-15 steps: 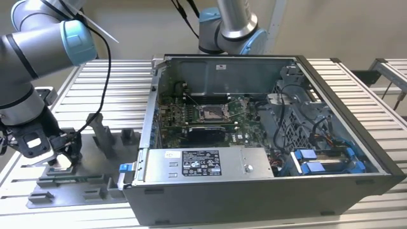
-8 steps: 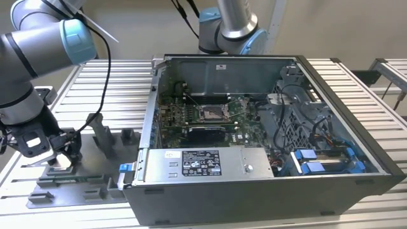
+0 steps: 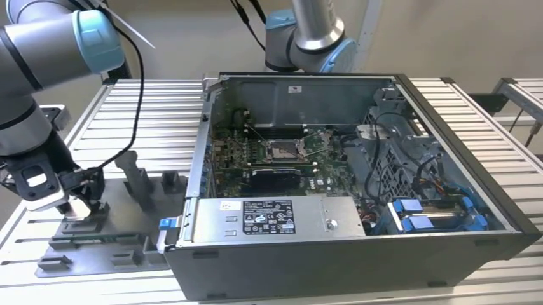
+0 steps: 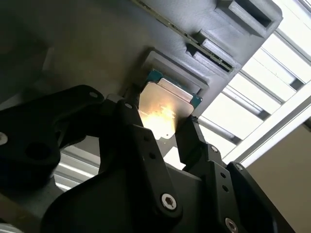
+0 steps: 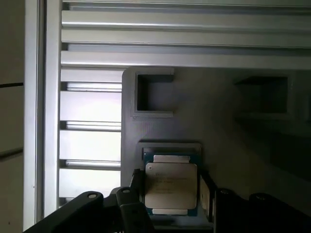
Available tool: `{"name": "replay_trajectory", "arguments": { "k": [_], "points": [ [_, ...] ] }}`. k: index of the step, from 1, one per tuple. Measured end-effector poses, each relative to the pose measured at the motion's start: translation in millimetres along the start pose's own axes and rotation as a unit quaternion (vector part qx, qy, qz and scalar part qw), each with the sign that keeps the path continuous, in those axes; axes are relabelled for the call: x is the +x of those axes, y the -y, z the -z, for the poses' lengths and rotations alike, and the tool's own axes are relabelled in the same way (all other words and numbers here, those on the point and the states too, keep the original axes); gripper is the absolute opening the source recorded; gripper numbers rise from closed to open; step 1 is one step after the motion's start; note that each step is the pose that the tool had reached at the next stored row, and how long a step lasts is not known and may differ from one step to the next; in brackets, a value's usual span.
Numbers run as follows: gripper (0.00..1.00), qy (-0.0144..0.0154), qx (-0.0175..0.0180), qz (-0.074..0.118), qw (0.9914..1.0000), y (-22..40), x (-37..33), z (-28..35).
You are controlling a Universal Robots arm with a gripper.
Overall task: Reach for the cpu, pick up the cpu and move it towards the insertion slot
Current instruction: 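Pick up the cpu and move it towards the insertion slot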
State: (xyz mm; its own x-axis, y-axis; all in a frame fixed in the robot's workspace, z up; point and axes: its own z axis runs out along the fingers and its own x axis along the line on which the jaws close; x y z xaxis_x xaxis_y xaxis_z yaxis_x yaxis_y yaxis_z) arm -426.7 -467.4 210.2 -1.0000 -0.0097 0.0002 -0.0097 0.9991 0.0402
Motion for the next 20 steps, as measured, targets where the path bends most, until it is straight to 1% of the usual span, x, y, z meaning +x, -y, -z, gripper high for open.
{"name": "replay_trajectory", "arguments": {
  "k": [6, 20],
  "points": [
    [0.00, 0.0000, 0.0000, 0.000, 1.00000, -0.9, 0.0, 23.1],
    [0.00, 0.0000, 0.0000, 0.000, 1.00000, -3.3, 0.0, 83.4]
  ]
}}
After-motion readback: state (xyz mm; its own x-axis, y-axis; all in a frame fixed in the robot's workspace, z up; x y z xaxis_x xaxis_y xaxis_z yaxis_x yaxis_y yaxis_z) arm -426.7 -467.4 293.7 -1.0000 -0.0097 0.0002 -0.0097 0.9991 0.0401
